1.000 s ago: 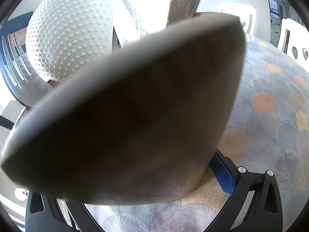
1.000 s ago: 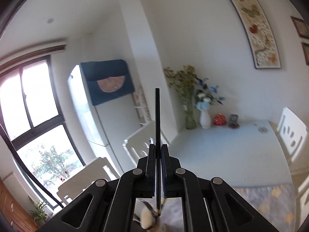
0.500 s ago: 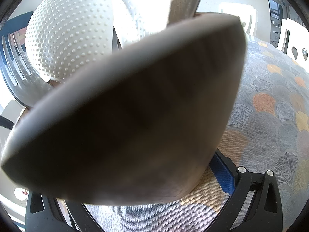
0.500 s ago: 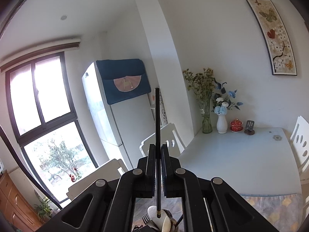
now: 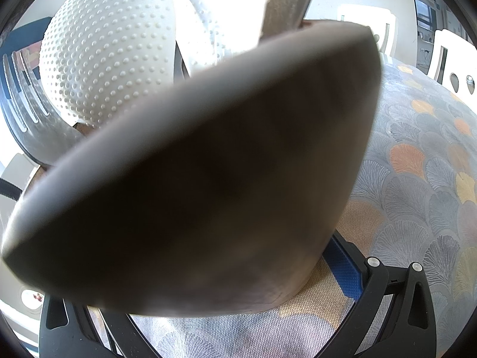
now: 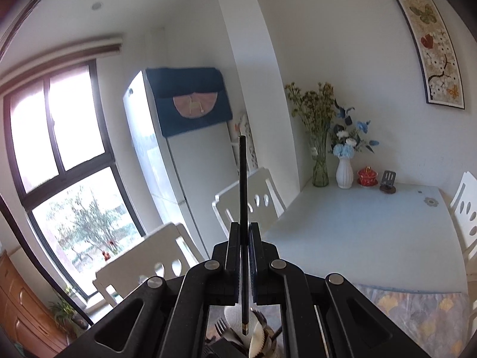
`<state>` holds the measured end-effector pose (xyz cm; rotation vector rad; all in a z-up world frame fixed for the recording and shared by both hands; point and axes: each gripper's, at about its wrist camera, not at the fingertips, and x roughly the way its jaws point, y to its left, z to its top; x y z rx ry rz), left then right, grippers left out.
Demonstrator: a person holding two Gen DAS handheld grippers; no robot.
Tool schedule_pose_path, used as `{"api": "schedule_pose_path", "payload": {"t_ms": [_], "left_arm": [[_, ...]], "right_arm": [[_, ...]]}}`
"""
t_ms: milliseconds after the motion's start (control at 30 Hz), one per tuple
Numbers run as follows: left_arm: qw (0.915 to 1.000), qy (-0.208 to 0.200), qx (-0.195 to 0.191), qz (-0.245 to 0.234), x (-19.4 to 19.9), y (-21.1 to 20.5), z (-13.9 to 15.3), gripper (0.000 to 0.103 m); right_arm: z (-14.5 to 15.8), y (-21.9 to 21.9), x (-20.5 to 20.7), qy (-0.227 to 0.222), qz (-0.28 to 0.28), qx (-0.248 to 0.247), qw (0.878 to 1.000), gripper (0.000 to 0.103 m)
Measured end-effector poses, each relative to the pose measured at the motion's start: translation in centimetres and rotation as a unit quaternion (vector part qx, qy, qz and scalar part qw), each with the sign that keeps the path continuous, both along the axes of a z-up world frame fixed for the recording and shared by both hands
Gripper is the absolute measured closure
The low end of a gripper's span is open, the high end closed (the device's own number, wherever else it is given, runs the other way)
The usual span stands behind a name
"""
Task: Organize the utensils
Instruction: 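Lift the black chopstick with the right tool and drop it into the cup, then lower the wooden cup onto the cloth with the left tool and release it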
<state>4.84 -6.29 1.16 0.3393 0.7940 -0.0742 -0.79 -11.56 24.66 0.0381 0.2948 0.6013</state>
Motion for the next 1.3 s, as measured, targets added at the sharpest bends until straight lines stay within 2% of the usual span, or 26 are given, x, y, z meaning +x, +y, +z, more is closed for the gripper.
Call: {"api": "schedule_pose_path", "payload": {"t_ms": [200,367,467,500,533,600,900,1300], "left_arm": [[1.0000,0.000,0.000,0.000,0.0,0.0,0.0,0.000],[1.0000,0.000,-0.001,0.000,0.0,0.0,0.0,0.000],[1.0000,0.000,0.000,0.000,0.0,-0.2,-0.1,0.000],[1.0000,0.000,0.000,0.000,0.1,-0.3,-0.1,0.000],[1.0000,0.000,0.000,0.000,0.1,-0.3,-0.1,0.000],[1.0000,0.000,0.000,0.000,0.1,-0.3,-0.1,0.000],[1.0000,0.000,0.008,0.001,0.2,-1.2,-0.7,0.000],[0.9998,0.004,0.021,0.000,-0.9,-4.2,-1.5,0.000]], "right_arm": [[-3.9,0.6,0.9,0.044,-0.003,-0.006,0.999,0.098],[-6.0,0.3,1.8,0.110,0.020,-0.009,0.994,0.090],[-6.0,-1.0,1.6,0.119,0.015,0.005,0.993,0.068],[-6.0,-1.5,1.5,0.117,0.011,0.012,0.993,0.055],[-5.8,-2.2,1.3,0.114,0.004,0.023,0.993,0.052],[-5.7,-3.1,1.1,0.111,-0.001,0.036,0.993,0.052],[-6.3,-6.0,1.3,0.148,-0.012,0.070,0.986,0.052],[-7.0,-8.3,1.3,0.168,-0.017,0.082,0.982,0.051]]}}
